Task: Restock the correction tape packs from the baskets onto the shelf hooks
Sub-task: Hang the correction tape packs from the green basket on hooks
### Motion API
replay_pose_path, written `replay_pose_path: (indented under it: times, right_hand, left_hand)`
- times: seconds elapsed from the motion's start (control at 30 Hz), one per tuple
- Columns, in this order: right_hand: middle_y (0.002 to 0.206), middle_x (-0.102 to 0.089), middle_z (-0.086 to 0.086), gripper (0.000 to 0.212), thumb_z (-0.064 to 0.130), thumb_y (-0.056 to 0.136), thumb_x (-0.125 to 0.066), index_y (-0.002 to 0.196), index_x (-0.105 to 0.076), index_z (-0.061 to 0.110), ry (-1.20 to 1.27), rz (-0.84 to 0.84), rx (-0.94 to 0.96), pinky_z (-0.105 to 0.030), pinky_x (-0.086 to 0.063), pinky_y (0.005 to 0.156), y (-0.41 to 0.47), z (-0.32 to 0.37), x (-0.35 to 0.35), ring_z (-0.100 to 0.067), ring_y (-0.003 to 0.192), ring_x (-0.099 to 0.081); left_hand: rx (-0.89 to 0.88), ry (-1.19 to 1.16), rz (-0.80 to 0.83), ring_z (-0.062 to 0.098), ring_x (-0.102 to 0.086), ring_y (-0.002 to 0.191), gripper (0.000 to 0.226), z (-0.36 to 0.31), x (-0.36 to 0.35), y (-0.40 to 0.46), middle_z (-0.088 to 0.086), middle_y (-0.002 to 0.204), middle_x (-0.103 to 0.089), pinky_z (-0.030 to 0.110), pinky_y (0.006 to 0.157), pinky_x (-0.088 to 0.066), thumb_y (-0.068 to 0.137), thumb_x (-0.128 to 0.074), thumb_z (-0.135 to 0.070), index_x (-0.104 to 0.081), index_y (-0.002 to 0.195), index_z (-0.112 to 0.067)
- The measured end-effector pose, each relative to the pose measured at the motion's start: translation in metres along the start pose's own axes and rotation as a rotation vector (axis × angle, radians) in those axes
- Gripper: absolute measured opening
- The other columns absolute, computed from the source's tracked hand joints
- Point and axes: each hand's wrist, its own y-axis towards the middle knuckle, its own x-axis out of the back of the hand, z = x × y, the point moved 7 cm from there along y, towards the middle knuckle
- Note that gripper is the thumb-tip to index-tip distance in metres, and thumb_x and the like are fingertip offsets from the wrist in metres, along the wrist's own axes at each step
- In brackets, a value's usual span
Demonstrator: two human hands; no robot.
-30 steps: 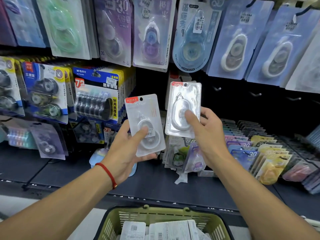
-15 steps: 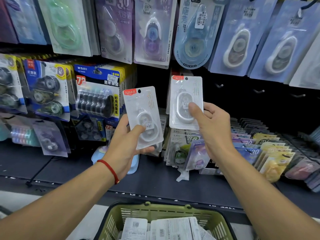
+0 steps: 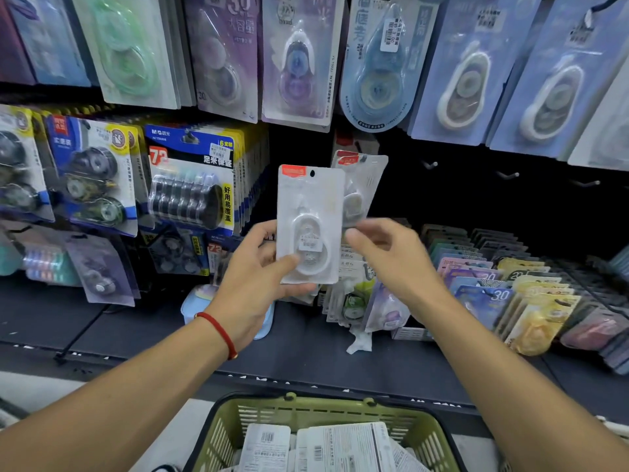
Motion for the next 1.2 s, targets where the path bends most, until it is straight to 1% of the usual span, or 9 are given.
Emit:
replay_pose_path:
  times: [0.1,0.23,0.37,0.53,0.73,0.87,0.97,1.1,1.2]
  right_hand:
    - [0.102,-0.08,0.016,0.02,0.045,0.095,-0.074,0.111,-0.073,0.033,0.122,0.138,0.074,-0.029,-0.057,0.083,-0.007,0.006,-0.022,-0.001,0.095,-0.075]
    - [0.097,-0.08,0.011,0.018,0.043,0.097,-0.071,0.108,-0.068,0.029,0.223,-0.081,0.085,-0.024,-0.055,0.07,-0.006,0.007,-0.01,-0.001,0.085,-0.074]
    - [0.103,-0.08,0.004,0.025,0.041,0.101,-0.069,0.114,-0.07,0.02,0.315,-0.164,0.01,-0.042,-0.061,0.089,0.0,0.007,0.007,-0.013,0.096,-0.077]
    - [0.1,-0.081,-0.005,0.022,0.035,0.102,-0.067,0.108,-0.074,0.015,0.358,-0.209,0.044,-0.053,-0.058,0.093,0.0,0.013,0.016,-0.032,0.101,-0.076]
    - [0.087,-0.079,-0.009,0.028,0.041,0.099,-0.069,0.093,-0.077,0.015,0.289,-0.192,0.111,-0.039,-0.054,0.071,0.001,0.023,0.02,-0.018,0.075,-0.067]
    - [0.058,-0.062,0.01,0.032,0.039,0.1,-0.068,0.072,-0.068,0.025,0.238,-0.218,0.144,-0.021,-0.042,0.06,0.002,0.025,0.019,-0.001,0.057,-0.05]
    - [0.05,-0.054,0.026,0.018,0.033,0.101,-0.069,0.084,-0.071,0.027,0.213,-0.274,0.168,-0.007,-0.038,0.052,0.002,0.027,0.019,0.004,0.049,-0.051]
    - [0.047,-0.049,0.024,0.027,0.029,0.099,-0.069,0.073,-0.062,0.036,0.259,-0.34,0.18,-0.009,-0.033,0.048,-0.002,0.025,0.016,0.001,0.044,-0.044]
    - [0.049,-0.05,0.021,0.014,0.034,0.099,-0.068,0.086,-0.072,0.029,0.236,-0.364,0.173,-0.013,-0.035,0.051,0.0,0.021,0.016,-0.001,0.048,-0.04]
  left_hand:
    - [0.0,0.013,0.129,0.028,-0.075,0.109,0.043,0.003,-0.013,-0.002,0.006,0.12,-0.077,0.049,0.084,-0.065,0.101,-0.061,0.001,-0.056,0.138,-0.02]
    - [-0.027,0.081,0.136,0.024,-0.073,0.111,0.057,0.003,-0.016,0.003,0.003,0.125,-0.074,0.046,0.091,-0.063,0.102,-0.059,0.003,-0.053,0.149,-0.03]
    - [-0.042,0.129,0.224,0.013,-0.071,0.111,0.064,0.001,-0.027,0.002,-0.003,0.142,-0.065,0.035,0.092,-0.061,0.1,-0.057,0.011,-0.047,0.154,-0.02]
    - [-0.063,0.118,0.264,0.016,-0.07,0.119,0.066,-0.002,-0.034,-0.002,-0.005,0.149,-0.058,0.032,0.09,-0.061,0.094,-0.066,0.004,-0.048,0.153,-0.021]
    - [-0.107,0.109,0.271,0.017,-0.069,0.123,0.064,-0.006,-0.031,-0.004,-0.006,0.148,-0.061,0.034,0.093,-0.061,0.086,-0.07,-0.019,-0.054,0.147,-0.024]
    - [-0.096,0.166,0.272,0.014,-0.064,0.13,0.071,-0.003,-0.028,0.002,-0.006,0.153,-0.057,0.035,0.094,-0.06,0.086,-0.069,-0.023,-0.049,0.154,-0.023]
    - [-0.094,0.223,0.28,0.013,-0.062,0.131,0.072,-0.002,-0.026,0.005,-0.011,0.152,-0.057,0.037,0.098,-0.059,0.085,-0.069,-0.024,-0.049,0.154,-0.027]
    - [-0.1,0.269,0.291,0.009,-0.063,0.129,0.068,0.0,-0.021,0.008,-0.016,0.146,-0.062,0.042,0.106,-0.055,0.087,-0.068,-0.022,-0.052,0.152,-0.029]
    - [-0.127,0.361,0.307,0.001,-0.059,0.132,0.065,-0.001,-0.018,0.009,-0.02,0.143,-0.064,0.04,0.112,-0.05,0.088,-0.069,-0.021,-0.054,0.151,-0.03]
